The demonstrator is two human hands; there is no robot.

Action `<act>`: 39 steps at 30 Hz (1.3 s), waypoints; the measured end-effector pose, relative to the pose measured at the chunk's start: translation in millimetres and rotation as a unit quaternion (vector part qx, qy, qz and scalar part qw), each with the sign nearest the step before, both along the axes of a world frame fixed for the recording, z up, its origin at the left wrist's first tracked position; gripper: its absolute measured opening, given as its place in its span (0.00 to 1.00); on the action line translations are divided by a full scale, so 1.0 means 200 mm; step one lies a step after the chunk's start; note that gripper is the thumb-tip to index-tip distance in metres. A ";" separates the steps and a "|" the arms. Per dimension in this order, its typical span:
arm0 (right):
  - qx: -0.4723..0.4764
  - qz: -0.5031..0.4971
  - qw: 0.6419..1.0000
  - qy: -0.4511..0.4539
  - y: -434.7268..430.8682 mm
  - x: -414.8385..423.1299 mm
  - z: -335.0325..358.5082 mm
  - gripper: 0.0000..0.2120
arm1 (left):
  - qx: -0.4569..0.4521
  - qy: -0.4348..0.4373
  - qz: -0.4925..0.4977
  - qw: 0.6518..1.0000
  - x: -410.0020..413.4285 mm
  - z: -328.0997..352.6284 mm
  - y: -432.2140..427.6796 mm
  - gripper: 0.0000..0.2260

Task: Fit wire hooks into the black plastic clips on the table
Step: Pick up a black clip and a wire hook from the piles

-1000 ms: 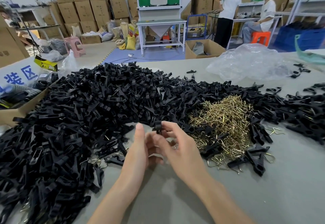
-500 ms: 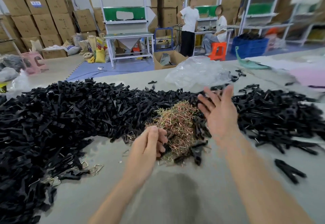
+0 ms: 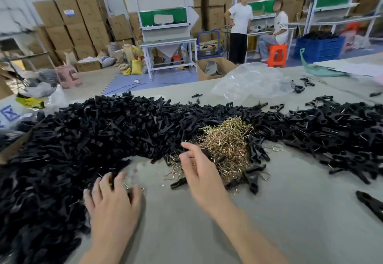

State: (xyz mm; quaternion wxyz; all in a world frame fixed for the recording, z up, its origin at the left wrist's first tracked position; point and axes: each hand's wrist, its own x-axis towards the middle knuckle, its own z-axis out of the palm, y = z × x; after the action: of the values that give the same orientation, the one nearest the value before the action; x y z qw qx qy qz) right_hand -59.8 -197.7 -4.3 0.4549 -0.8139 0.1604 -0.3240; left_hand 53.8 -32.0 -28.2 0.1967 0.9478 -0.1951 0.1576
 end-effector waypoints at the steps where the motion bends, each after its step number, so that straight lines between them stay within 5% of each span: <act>1: -0.100 -0.003 0.995 0.020 0.04 0.05 -0.02 0.18 | 0.025 0.031 0.029 0.999 0.03 -0.01 0.04 0.23; 4: -0.279 -0.016 0.956 0.086 0.14 0.19 -0.06 0.20 | 0.053 0.044 0.035 0.997 0.10 -0.02 0.07 0.25; 13: -0.296 -0.039 0.948 0.111 0.14 0.28 -0.11 0.18 | 0.032 -0.073 -0.107 0.991 0.26 0.00 -0.03 0.05; 23: -0.187 -0.018 0.981 0.036 0.12 0.28 -0.10 0.16 | -0.015 -0.035 -0.069 0.997 0.28 0.03 -0.01 0.14; 30: -0.076 -0.014 0.997 0.013 0.09 0.26 -0.10 0.16 | -0.059 -0.050 -0.084 0.993 0.27 0.08 0.01 0.11; 39: 0.062 0.039 0.997 -0.001 0.14 0.26 -0.07 0.18 | -0.231 -0.031 -0.117 0.965 0.27 0.09 0.01 0.15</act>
State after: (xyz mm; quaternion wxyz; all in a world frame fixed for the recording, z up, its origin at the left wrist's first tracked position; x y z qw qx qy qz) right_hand -8.5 -170.1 -18.1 0.5166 -0.7895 0.1478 -0.2967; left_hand 107.3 -29.1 -10.7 0.4210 0.8420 -0.2690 0.2037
